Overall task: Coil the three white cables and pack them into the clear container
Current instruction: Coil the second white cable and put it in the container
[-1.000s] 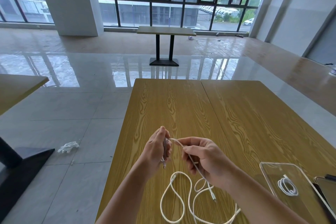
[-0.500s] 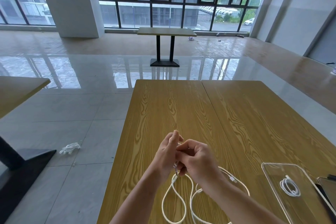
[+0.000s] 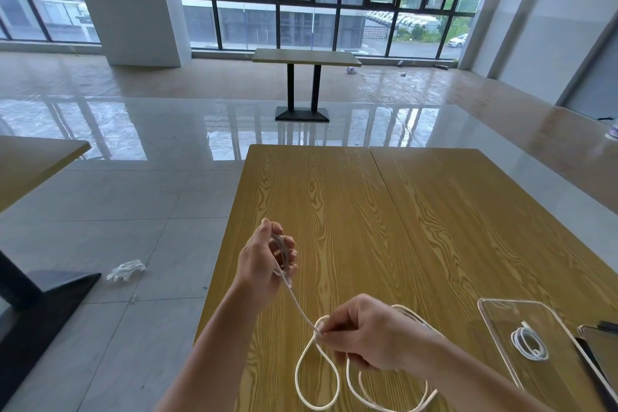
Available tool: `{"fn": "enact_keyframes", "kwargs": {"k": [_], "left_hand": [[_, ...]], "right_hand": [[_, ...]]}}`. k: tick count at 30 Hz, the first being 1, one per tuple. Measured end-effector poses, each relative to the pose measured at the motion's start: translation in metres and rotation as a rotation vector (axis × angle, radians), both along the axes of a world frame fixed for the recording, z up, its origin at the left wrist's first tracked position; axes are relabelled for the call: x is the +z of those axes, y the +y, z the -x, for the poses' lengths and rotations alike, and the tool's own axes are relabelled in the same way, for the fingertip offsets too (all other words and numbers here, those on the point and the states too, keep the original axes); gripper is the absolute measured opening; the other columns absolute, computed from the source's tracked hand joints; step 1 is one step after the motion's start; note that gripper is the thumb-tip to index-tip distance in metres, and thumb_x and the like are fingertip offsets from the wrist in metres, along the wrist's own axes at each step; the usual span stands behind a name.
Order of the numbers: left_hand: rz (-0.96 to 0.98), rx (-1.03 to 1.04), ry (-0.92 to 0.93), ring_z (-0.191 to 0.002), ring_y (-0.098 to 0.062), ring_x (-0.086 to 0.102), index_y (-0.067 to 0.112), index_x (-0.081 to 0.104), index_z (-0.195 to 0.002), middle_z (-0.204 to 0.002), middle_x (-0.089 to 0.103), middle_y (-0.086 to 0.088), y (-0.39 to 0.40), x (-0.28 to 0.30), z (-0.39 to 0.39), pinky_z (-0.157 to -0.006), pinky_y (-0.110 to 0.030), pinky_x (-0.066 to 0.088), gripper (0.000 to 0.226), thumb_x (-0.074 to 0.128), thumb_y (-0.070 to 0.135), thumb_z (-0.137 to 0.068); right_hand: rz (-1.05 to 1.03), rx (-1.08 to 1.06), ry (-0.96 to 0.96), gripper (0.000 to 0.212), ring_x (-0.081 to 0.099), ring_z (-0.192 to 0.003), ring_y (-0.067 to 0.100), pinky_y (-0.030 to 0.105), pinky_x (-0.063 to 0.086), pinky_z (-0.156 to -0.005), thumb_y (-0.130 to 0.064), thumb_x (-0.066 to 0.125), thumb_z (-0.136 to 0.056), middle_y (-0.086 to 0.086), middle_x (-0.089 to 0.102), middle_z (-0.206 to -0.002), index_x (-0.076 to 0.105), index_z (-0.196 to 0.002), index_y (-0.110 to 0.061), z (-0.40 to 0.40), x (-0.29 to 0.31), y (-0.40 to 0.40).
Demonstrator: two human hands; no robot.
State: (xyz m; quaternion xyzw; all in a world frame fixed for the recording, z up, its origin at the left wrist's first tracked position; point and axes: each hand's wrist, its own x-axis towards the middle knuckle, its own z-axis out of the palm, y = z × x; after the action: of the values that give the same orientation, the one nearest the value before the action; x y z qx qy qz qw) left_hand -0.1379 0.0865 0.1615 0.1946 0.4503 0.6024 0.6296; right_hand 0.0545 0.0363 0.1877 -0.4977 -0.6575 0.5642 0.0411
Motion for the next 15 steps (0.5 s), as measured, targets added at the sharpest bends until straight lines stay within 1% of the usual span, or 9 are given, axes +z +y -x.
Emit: {"fn": "enact_keyframes", "kwargs": {"k": [1,3,6,9,11,12,14,15], "left_hand": [[0.000,-0.007,-0.028,-0.057,-0.021,0.053,0.014,0.054,-0.084,-0.070,0.059,-0.010,0.001,0.001,0.003,-0.043,-0.027,0.041,0.035,0.038,0.038,-0.104],[-0.014,-0.070,-0.035,-0.057,-0.021,0.053,0.014,0.055,-0.084,-0.071,0.060,-0.010,0.000,0.001,0.004,-0.044,-0.028,0.041,0.034,0.039,0.037,-0.104],[-0.062,-0.201,0.087,-0.061,-0.021,0.054,0.013,0.056,-0.088,-0.074,0.061,-0.009,-0.004,0.000,0.000,-0.053,-0.030,0.040,0.033,0.037,0.033,-0.105],[-0.123,-0.276,0.238,-0.065,-0.020,0.055,0.010,0.058,-0.095,-0.076,0.061,-0.009,-0.008,0.001,-0.006,-0.058,-0.031,0.043,0.030,0.036,0.028,-0.105],[-0.143,-0.300,0.272,-0.068,-0.021,0.058,0.008,0.059,-0.099,-0.076,0.060,-0.010,-0.009,0.002,-0.010,-0.063,-0.031,0.048,0.029,0.037,0.026,-0.105],[-0.148,-0.304,0.287,-0.071,-0.022,0.060,0.007,0.059,-0.101,-0.076,0.060,-0.010,-0.010,0.001,-0.012,-0.068,-0.033,0.051,0.029,0.037,0.026,-0.105],[-0.151,-0.308,0.307,-0.078,-0.025,0.063,0.006,0.059,-0.103,-0.076,0.061,-0.010,-0.010,0.000,-0.015,-0.079,-0.038,0.052,0.030,0.038,0.026,-0.106],[-0.149,-0.316,0.305,-0.079,-0.025,0.064,0.006,0.059,-0.104,-0.076,0.061,-0.010,-0.010,-0.001,-0.016,-0.081,-0.039,0.052,0.029,0.038,0.026,-0.106]], "right_hand": [[0.013,-0.005,-0.072,0.020,0.049,-0.046,0.005,0.016,0.040,-0.042,-0.028,0.063,-0.096,-0.005,0.068,-0.067,0.074,-0.081,-0.020,-0.002,-0.001,0.001],[0.018,-0.081,-0.173,0.021,0.051,-0.046,0.006,0.018,0.042,-0.045,-0.026,0.061,-0.097,-0.002,0.069,-0.069,0.074,-0.083,-0.019,-0.004,-0.004,0.007],[-0.050,-0.235,-0.216,0.020,0.054,-0.050,0.011,0.022,0.047,-0.047,-0.020,0.060,-0.097,0.002,0.069,-0.069,0.073,-0.085,-0.012,-0.003,-0.005,0.018],[-0.138,-0.358,-0.174,0.021,0.054,-0.043,0.008,0.022,0.047,-0.045,-0.017,0.059,-0.097,0.002,0.068,-0.064,0.071,-0.082,-0.010,-0.003,-0.003,0.024],[-0.203,-0.389,-0.133,0.024,0.054,-0.041,0.008,0.023,0.046,-0.045,-0.019,0.059,-0.097,0.002,0.068,-0.064,0.070,-0.078,-0.011,-0.002,-0.001,0.026],[-0.222,-0.398,-0.098,0.024,0.053,-0.042,0.008,0.024,0.046,-0.045,-0.020,0.060,-0.097,0.002,0.069,-0.065,0.070,-0.078,-0.011,-0.001,0.000,0.026],[-0.231,-0.414,-0.001,0.023,0.053,-0.045,0.010,0.025,0.045,-0.045,-0.023,0.061,-0.097,0.002,0.068,-0.065,0.070,-0.079,-0.012,0.002,0.003,0.025],[-0.227,-0.420,0.056,0.023,0.053,-0.047,0.011,0.025,0.045,-0.046,-0.023,0.062,-0.097,0.002,0.067,-0.064,0.070,-0.080,-0.011,0.004,0.004,0.024]]}}
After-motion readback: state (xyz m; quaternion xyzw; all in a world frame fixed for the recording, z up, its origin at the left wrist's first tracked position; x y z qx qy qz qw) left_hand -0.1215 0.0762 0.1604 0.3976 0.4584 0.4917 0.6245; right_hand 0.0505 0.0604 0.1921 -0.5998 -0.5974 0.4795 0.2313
